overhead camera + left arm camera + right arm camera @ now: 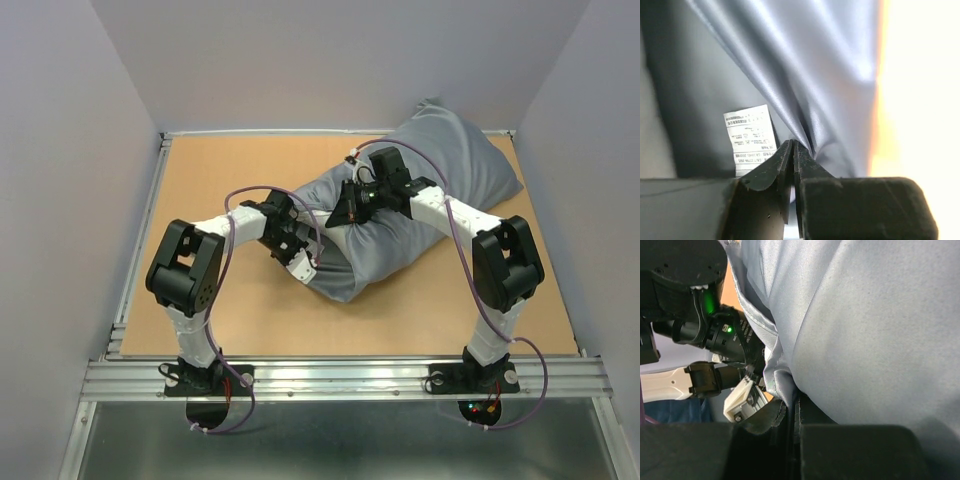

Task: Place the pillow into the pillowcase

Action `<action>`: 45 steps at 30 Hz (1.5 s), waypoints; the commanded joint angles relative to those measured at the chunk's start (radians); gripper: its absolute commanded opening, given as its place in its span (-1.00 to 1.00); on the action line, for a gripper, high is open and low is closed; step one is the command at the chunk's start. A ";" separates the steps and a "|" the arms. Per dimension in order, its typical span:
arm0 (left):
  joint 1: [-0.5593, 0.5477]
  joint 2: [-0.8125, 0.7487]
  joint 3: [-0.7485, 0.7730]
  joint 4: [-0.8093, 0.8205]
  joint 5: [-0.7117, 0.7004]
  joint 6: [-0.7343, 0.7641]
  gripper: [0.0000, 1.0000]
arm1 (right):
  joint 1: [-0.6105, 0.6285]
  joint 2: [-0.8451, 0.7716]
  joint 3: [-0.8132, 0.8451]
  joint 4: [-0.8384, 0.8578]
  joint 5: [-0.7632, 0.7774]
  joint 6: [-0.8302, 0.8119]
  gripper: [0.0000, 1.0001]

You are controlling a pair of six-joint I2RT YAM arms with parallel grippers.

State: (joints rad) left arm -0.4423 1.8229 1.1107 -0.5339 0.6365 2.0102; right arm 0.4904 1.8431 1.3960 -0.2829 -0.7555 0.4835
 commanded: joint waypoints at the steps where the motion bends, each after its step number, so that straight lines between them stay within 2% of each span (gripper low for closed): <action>1: 0.004 -0.051 -0.043 -0.254 -0.063 0.570 -0.63 | 0.000 -0.016 0.003 0.053 -0.022 -0.010 -0.99; 5: 0.008 -0.117 -0.061 -0.321 -0.069 0.578 -0.60 | 0.000 -0.012 -0.012 0.057 -0.016 -0.019 -0.99; 8: 0.007 -0.164 -0.028 -0.299 0.044 0.480 -0.36 | 0.000 -0.010 -0.026 0.059 -0.015 -0.023 -0.99; 9: 0.007 -0.174 -0.016 -0.278 0.069 0.376 -0.19 | 0.000 -0.010 -0.029 0.062 -0.016 -0.023 -0.99; 13: 0.013 -0.180 0.090 -0.287 0.107 0.218 0.06 | 0.000 0.004 -0.032 0.071 -0.033 -0.005 -0.99; 16: 0.027 -0.177 0.127 -0.304 0.114 0.197 0.12 | 0.000 0.005 -0.029 0.080 -0.042 0.004 -0.99; 19: 0.030 -0.189 0.118 -0.220 0.118 0.093 0.13 | 0.000 0.002 -0.026 0.086 -0.039 0.012 -0.99; 22: 0.030 -0.208 0.136 -0.172 0.147 -0.126 0.16 | 0.000 -0.002 -0.025 0.094 -0.031 0.023 -0.99; 23: 0.030 -0.239 0.130 -0.143 0.164 -0.280 0.16 | 0.000 -0.001 -0.025 0.097 -0.030 0.026 -0.99; 26: 0.030 -0.365 0.066 -0.048 0.154 -0.540 0.17 | 0.000 0.007 -0.025 0.105 -0.024 0.033 -0.99; 27: 0.028 -0.404 0.002 0.066 0.128 -0.729 0.17 | 0.000 0.008 -0.025 0.108 -0.022 0.035 -0.99; 30: 0.028 -0.528 -0.081 0.255 0.051 -1.029 0.18 | 0.000 0.013 -0.023 0.117 -0.010 0.041 -0.99; 31: 0.028 -0.551 -0.094 0.290 0.028 -1.238 0.18 | 0.000 0.015 -0.022 0.120 -0.007 0.047 -0.99; 36: 0.028 -0.652 -0.133 0.405 -0.125 -1.741 0.29 | 0.000 0.036 -0.008 0.128 0.019 0.078 -0.99; 37: 0.024 -0.659 -0.144 0.423 -0.158 -1.881 0.29 | 0.000 0.039 -0.006 0.129 0.019 0.082 -0.99; 41: 0.002 -0.620 -0.181 0.427 -0.273 -2.131 0.29 | 0.000 0.051 0.003 0.137 0.024 0.099 -0.99; 45: -0.026 -0.565 -0.262 0.459 -0.437 -2.289 0.32 | 0.000 0.050 0.006 0.143 0.028 0.112 -0.99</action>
State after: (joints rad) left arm -0.4461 1.2152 0.9127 -0.1265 0.3698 0.0208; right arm 0.4919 1.8915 1.3903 -0.2020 -0.7319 0.5583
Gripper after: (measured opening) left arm 0.653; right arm 0.067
